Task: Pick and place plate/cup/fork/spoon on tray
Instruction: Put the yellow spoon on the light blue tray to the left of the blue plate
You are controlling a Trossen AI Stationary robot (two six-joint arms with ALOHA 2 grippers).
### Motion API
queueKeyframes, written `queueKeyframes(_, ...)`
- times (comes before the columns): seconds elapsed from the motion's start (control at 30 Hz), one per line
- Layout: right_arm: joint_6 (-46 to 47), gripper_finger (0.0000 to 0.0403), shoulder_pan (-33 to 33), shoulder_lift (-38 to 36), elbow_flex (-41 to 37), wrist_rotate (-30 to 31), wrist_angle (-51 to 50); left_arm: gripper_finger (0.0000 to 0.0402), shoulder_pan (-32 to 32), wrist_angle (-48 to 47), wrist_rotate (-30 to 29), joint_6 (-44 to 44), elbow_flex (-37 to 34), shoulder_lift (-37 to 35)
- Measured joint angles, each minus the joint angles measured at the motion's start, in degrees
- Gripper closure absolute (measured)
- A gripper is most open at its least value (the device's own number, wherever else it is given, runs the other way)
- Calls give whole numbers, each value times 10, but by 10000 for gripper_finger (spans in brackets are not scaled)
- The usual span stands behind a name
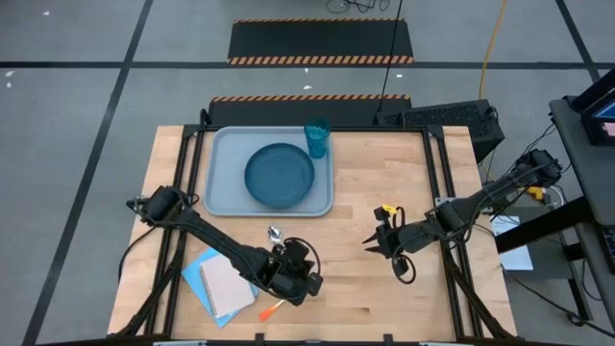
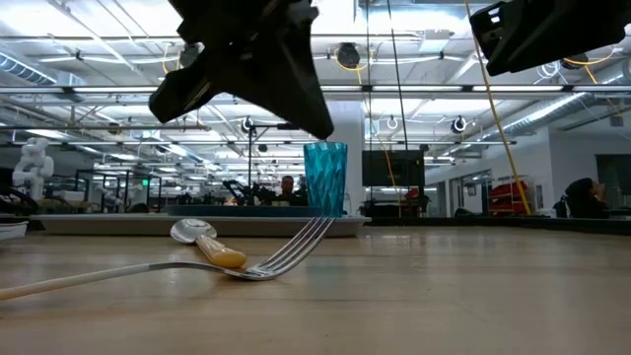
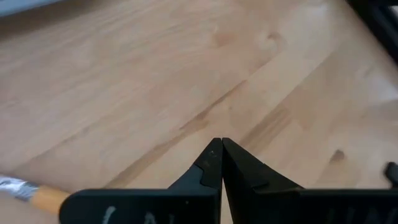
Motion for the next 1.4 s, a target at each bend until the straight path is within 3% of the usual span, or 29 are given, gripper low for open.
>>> queueKeyframes(0.2, 0, 323, 0, 0, 0, 0, 0, 376, 0, -41, 0, -35, 0, 0)
queueKeyframes(0.43, 26, 323, 0, 0, 0, 0, 0, 320, 3, -106, 11, -137, 0, 0)
queueKeyframes(0.7, 28, 323, 0, 0, 0, 0, 0, 289, 16, -157, 57, -232, 0, 0)
queueKeyframes(0.87, 26, 323, 0, 0, 0, 0, 0, 288, 13, -148, 23, -191, 0, 0)
queueKeyframes(1.2, 26, 323, 0, 0, 0, 0, 0, 288, 2, -28, -45, -61, 0, 0)
queueKeyframes(1.4, 23, 323, 0, 0, 0, 0, 0, 288, 4, -36, -45, -120, 0, 0)
